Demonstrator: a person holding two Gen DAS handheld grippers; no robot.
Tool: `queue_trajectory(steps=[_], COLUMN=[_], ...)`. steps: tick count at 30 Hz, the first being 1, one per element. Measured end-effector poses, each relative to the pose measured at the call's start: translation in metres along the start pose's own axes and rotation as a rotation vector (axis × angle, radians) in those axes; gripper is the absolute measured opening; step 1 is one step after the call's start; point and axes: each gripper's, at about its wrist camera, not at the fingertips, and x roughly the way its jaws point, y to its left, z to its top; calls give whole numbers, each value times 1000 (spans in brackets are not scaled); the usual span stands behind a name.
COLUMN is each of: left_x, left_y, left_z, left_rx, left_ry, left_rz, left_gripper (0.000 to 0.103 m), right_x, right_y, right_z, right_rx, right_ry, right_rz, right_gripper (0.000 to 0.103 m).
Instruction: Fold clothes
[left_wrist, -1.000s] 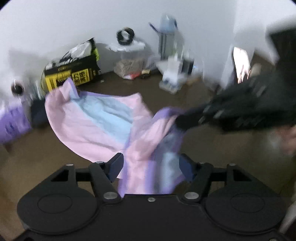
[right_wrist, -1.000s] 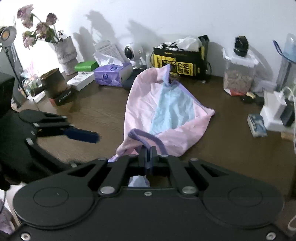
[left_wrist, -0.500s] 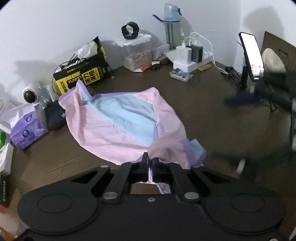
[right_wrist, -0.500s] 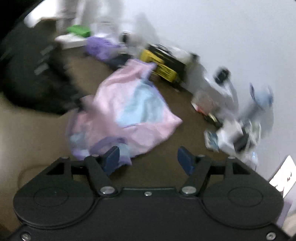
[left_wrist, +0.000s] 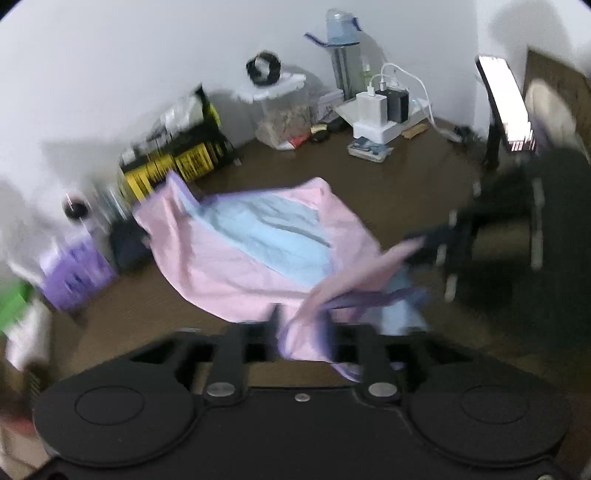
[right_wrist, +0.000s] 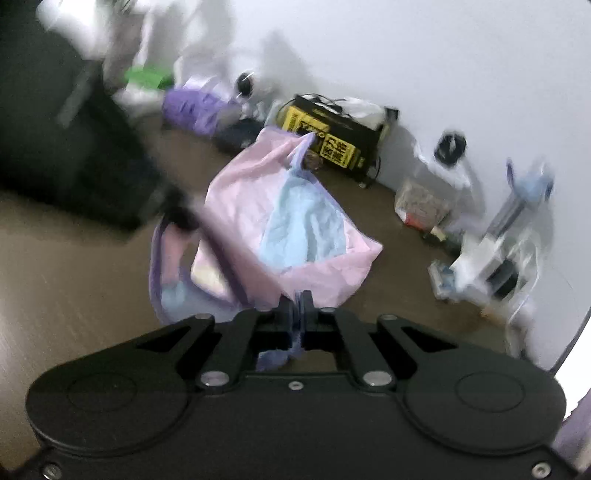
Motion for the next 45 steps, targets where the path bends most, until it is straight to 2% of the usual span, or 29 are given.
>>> queue_trajectory(steps=[1, 2, 4, 8, 9, 10, 11, 12, 13, 14, 15, 16, 18, 19, 22, 24, 25, 27, 29, 31, 32, 33, 35, 36, 38, 39, 40, 45], left_x=[1, 2, 4, 17, 21, 24, 30, 33, 35, 37, 41, 46, 51, 54, 62, 61, 59, 52, 46, 41, 41, 42, 39, 37, 36, 36, 35, 30], left_y=[-5, -12, -25, -44, -49, -52, -57, -61, -63, -64, -60, -53, -44, -37, -17, -10, -9, -6, -6, -8, -9, -10, -15, -19, -24, -26, -29, -54], left_z=[-2, -3, -3, -5, -6, -9, -12, -14, -16, -17, -17, -16, -14, -13, -7, -3, -1, 4, 6, 6, 6, 6, 2, -2, -7, -10, -13, -18], left_rx=[29, 63, 113, 213, 239, 259, 297, 328, 339, 344, 307, 240, 159, 116, 7, -19, -19, -16, -17, -5, 1, 5, 30, 40, 30, 7, -22, -94], left_ry=[-6, -14, -22, 9, 16, 26, 43, 51, 53, 55, 66, 83, 96, 104, 125, 120, 110, 83, 66, 63, 64, 66, 62, 59, 66, 65, 59, 32], left_rz=[14, 1, -26, -33, -33, -42, -56, -62, -67, -72, -81, -94, -108, -112, -130, -134, -131, -126, -125, -119, -119, -122, -113, -84, -45, -26, -3, 31], left_gripper=[67, 67, 67, 67, 66, 66, 66, 62, 47, 36, 16, 10, 7, 7, 7, 7, 7, 7, 7, 7, 7, 7, 8, 11, 34, 61, 72, 73], right_x=[4, 14, 30, 83, 86, 89, 93, 94, 94, 90, 86, 82, 68, 63, 35, 13, 10, 9, 20, 31, 42, 50, 60, 63, 59, 54, 48, -1], right_y=[-11, -32, -58, -86, -88, -89, -91, -92, -92, -92, -91, -91, -89, -88, -69, -36, -27, 5, 18, 23, 24, 24, 20, 16, 10, 7, 4, -18], right_z=[4, 11, 15, 9, 7, 5, 3, 1, -1, -1, -2, -2, -4, -4, -8, -18, -21, -31, -33, -31, -28, -27, -23, -20, -14, -12, -9, 8], right_rx=[62, 181, 307, 367, 384, 404, 428, 443, 453, 445, 437, 425, 360, 325, 116, -176, -256, -510, -589, -620, -631, -630, -600, -572, -541, -527, -505, -274], right_ry=[23, 66, 92, 204, 210, 219, 229, 224, 217, 205, 194, 180, 133, 113, 18, -91, -107, -127, -116, -100, -76, -51, -20, -6, -12, -22, -33, -80], right_rz=[39, 111, 164, 232, 248, 265, 280, 280, 276, 259, 242, 224, 178, 154, 59, 10, 2, -2, 6, 12, 10, 13, 23, 25, 34, 33, 31, 27], right_gripper=[4, 4, 6, 7, 12, 23, 26, 29, 33, 36, 43, 55, 67, 67, 67, 66, 66, 65, 64, 49, 46, 36, 24, 8, 4, 4, 4, 4])
